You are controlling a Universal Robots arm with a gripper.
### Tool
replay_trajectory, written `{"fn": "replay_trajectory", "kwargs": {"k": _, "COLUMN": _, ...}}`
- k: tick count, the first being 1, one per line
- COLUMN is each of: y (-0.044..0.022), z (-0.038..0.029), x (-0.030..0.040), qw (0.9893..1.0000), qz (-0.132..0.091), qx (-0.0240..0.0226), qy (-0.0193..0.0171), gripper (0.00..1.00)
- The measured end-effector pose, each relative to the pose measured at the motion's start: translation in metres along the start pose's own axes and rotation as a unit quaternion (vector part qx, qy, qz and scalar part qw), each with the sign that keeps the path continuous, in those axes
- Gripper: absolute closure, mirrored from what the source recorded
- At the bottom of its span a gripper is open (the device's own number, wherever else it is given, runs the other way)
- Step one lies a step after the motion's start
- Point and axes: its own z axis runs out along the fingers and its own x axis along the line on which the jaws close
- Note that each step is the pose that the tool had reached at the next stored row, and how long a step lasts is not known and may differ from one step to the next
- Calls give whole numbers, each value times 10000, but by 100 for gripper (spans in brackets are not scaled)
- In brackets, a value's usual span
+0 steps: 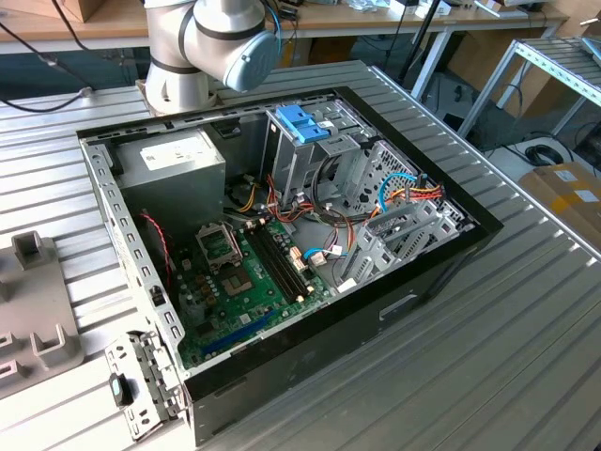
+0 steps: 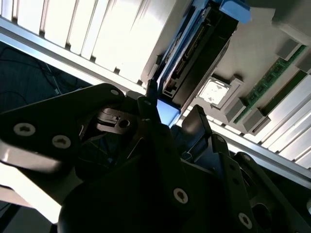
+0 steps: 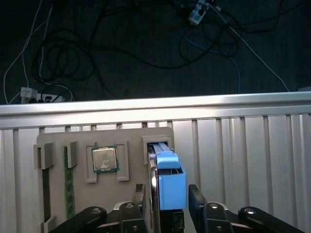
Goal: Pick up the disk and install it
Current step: 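Pick up the disk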
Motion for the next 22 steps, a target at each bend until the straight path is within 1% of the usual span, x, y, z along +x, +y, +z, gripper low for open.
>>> {"fn": "replay_trajectory", "kwargs": {"k": 10, "y": 9, "z": 87, "x": 0, "qw": 10000, "qz": 0, "qx": 0, "qy": -1, "gripper": 52}}
{"fn": "replay_trajectory", "kwargs": {"k": 12, "y": 20, "z": 101, "x": 0, "qw": 10000, "qz": 1, "qx": -2, "qy": 0, "gripper": 52}}
{"fn": "replay_trajectory", "kwargs": {"k": 13, "y": 37, "z": 114, "x": 2, "qw": 10000, "qz": 0, "qx": 0, "qy": -1, "gripper": 52}}
{"fn": "replay_trajectory", "kwargs": {"k": 17, "y": 37, "z": 160, "x": 3, "qw": 10000, "qz": 0, "qx": 0, "qy": -1, "gripper": 52}}
{"fn": "replay_trajectory", "kwargs": {"k": 19, "y": 35, "z": 198, "x": 5, "qw": 10000, "qz": 0, "qx": -2, "qy": -1, "gripper": 52}}
{"fn": "replay_trajectory", "kwargs": {"k": 22, "y": 34, "z": 228, "x": 5, "qw": 10000, "qz": 0, "qx": -2, "qy": -1, "gripper": 52}}
